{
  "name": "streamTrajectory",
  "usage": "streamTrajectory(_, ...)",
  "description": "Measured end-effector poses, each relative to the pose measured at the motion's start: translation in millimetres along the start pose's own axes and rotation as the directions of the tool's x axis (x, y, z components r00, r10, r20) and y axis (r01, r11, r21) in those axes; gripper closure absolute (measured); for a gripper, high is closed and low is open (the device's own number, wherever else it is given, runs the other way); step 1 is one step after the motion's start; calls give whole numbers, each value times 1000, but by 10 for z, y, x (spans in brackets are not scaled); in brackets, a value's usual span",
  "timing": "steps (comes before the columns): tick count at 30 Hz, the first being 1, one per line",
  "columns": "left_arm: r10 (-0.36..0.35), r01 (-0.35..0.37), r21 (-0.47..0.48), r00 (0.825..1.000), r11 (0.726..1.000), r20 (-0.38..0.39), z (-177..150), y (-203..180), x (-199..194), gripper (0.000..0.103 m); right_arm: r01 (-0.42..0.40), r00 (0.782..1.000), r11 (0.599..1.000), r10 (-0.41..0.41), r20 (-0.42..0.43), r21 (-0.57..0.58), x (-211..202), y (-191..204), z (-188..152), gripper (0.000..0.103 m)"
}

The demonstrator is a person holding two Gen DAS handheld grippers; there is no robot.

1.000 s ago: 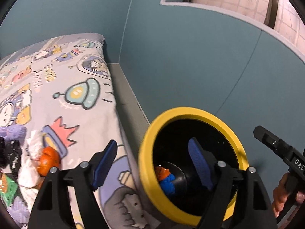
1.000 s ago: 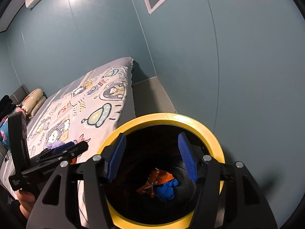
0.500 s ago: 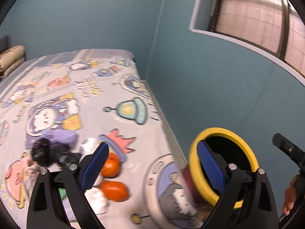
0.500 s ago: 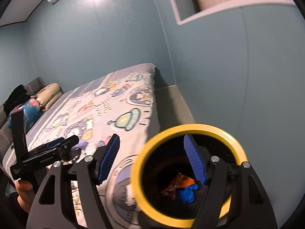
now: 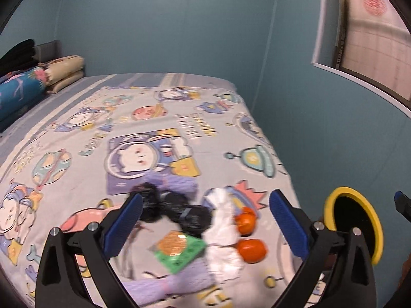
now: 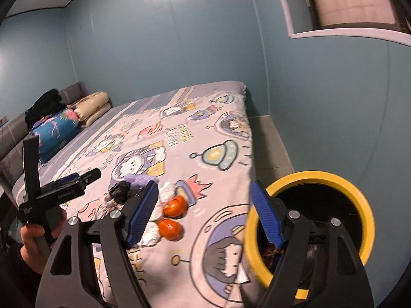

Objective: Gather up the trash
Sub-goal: 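Move both grippers back to the bed toward the remaining trash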

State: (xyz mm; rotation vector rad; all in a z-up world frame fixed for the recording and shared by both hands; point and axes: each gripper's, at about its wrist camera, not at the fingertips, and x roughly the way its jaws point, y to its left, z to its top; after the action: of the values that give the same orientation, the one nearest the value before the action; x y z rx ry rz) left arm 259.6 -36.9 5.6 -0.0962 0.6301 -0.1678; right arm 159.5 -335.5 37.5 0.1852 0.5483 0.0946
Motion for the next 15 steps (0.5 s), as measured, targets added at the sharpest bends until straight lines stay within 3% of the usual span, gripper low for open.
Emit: streamTrajectory(15,109,-114,-96,992,989,-59,-305,812,250,8,-27,993,992,12,-120,-126,609,686,-289,32)
